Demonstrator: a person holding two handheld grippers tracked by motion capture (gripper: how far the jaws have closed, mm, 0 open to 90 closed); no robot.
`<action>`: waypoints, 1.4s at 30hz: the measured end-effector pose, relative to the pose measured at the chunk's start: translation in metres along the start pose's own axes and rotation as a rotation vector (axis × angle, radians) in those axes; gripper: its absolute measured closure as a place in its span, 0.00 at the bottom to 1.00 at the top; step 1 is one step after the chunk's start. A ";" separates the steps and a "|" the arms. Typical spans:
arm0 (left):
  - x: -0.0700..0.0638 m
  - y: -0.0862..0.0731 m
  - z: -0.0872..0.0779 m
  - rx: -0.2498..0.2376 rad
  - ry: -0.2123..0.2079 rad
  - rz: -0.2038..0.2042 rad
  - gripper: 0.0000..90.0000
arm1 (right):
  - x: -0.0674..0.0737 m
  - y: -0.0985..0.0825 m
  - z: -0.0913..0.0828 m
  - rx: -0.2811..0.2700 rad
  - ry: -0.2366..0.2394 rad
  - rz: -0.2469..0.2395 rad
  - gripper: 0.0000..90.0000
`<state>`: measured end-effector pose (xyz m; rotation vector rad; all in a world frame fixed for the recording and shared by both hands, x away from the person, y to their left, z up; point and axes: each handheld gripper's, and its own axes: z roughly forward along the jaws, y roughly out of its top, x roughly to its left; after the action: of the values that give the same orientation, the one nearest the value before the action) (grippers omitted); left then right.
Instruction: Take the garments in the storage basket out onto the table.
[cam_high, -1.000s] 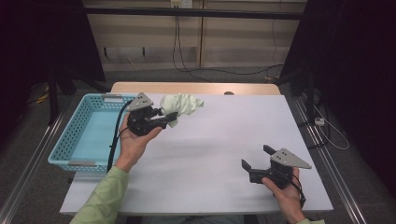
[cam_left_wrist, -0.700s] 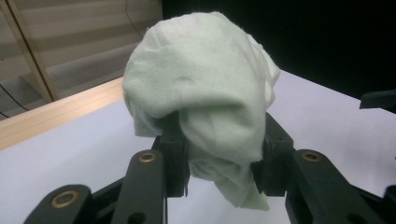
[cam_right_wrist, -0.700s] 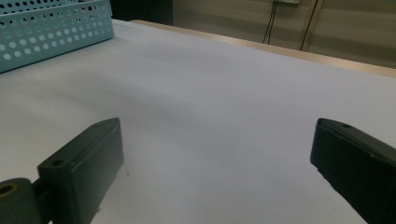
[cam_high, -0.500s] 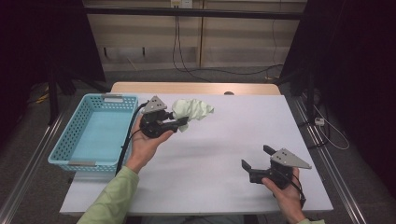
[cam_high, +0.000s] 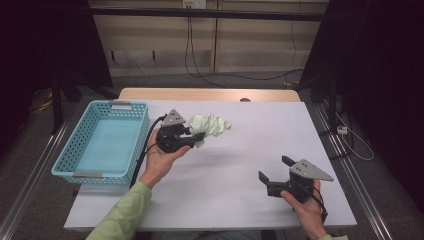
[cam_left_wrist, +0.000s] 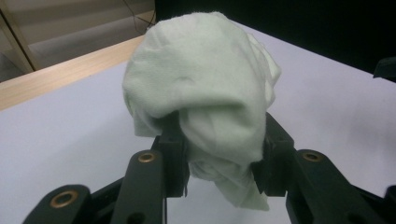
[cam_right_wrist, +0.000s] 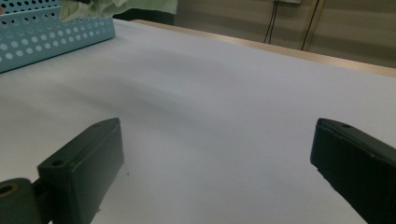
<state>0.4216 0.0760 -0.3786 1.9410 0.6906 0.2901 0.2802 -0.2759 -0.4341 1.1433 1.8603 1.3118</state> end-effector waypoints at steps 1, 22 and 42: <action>0.000 0.000 0.000 0.000 0.000 0.000 0.69 | 0.000 0.000 0.000 0.000 0.000 -0.001 0.02; -0.002 -0.021 0.029 0.117 -0.026 -0.003 0.68 | 0.001 0.000 0.001 0.004 0.004 -0.003 0.02; -0.012 -0.041 0.054 0.234 -0.057 0.017 0.68 | 0.001 0.000 0.000 0.004 0.009 -0.002 0.02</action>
<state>0.4240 0.0420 -0.4379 2.1696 0.6964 0.1690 0.2801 -0.2750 -0.4343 1.1388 1.8702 1.3145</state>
